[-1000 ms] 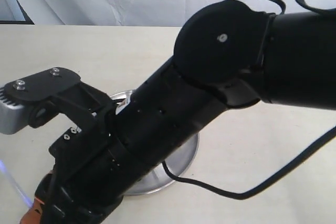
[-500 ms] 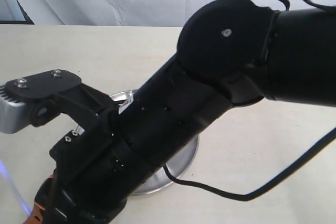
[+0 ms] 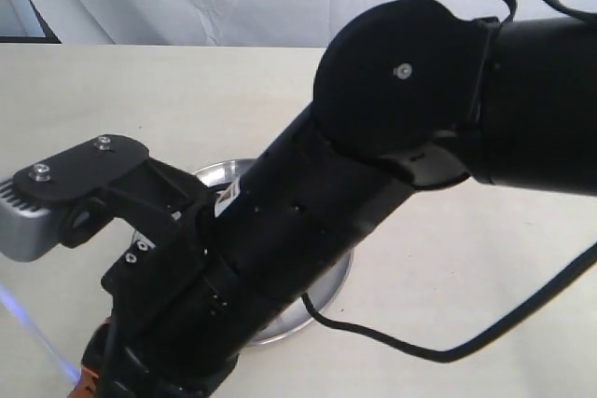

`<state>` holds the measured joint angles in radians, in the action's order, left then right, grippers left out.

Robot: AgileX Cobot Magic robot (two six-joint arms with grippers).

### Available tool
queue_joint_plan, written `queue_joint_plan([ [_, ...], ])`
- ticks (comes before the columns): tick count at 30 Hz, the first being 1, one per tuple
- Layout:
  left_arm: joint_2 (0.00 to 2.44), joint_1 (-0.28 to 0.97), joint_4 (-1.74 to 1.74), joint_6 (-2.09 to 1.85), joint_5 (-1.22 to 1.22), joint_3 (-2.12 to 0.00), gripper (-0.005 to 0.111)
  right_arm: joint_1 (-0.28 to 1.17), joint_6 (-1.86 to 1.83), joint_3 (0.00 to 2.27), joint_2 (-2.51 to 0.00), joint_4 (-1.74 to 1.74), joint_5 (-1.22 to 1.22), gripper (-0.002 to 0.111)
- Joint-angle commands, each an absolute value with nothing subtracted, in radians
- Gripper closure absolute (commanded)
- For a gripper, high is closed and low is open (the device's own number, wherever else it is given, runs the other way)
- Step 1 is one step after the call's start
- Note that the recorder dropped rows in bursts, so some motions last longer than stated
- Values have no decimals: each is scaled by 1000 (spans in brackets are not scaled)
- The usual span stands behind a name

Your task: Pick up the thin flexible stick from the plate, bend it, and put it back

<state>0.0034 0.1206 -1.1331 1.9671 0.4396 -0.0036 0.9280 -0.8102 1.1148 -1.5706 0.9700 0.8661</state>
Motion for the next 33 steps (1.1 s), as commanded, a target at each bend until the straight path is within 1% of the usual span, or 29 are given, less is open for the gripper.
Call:
queue_joint_plan([
  [1, 0, 123, -1137, 1958, 417, 0, 48, 930, -661, 1113, -1563, 794, 732, 109],
  [7, 0, 123, -1144, 1952, 416, 0, 51, 916, -223, 1113, -1579, 281, 618, 109],
  [10, 0, 123, -1144, 1952, 419, 0, 51, 871, -128, 1113, -1635, 166, 617, 109],
  [14, 0, 123, -1144, 1952, 422, 0, 51, 780, -128, 1113, -1738, 163, 614, 109],
  [19, 0, 123, -1161, 1952, 421, 0, 51, 708, -130, 1113, -1849, 165, 616, 109],
  [24, 0, 123, -1182, 1952, 421, 0, 51, 698, -130, 1113, -1913, 165, 623, 109],
  [28, 0, 123, -1185, 1952, 419, 0, 51, 698, -130, 1113, -1935, 168, 579, 108],
  [30, 0, 123, -1190, 1952, 419, 0, 51, 698, -130, 1113, -1937, 165, 548, 100],
  [31, 0, 123, -1190, 1952, 419, 0, 51, 698, -130, 1113, -1937, 165, 532, 94],
  [33, 0, 123, -1198, 1952, 419, 0, 51, 698, -130, 1113, -1937, 165, 498, 76],
])
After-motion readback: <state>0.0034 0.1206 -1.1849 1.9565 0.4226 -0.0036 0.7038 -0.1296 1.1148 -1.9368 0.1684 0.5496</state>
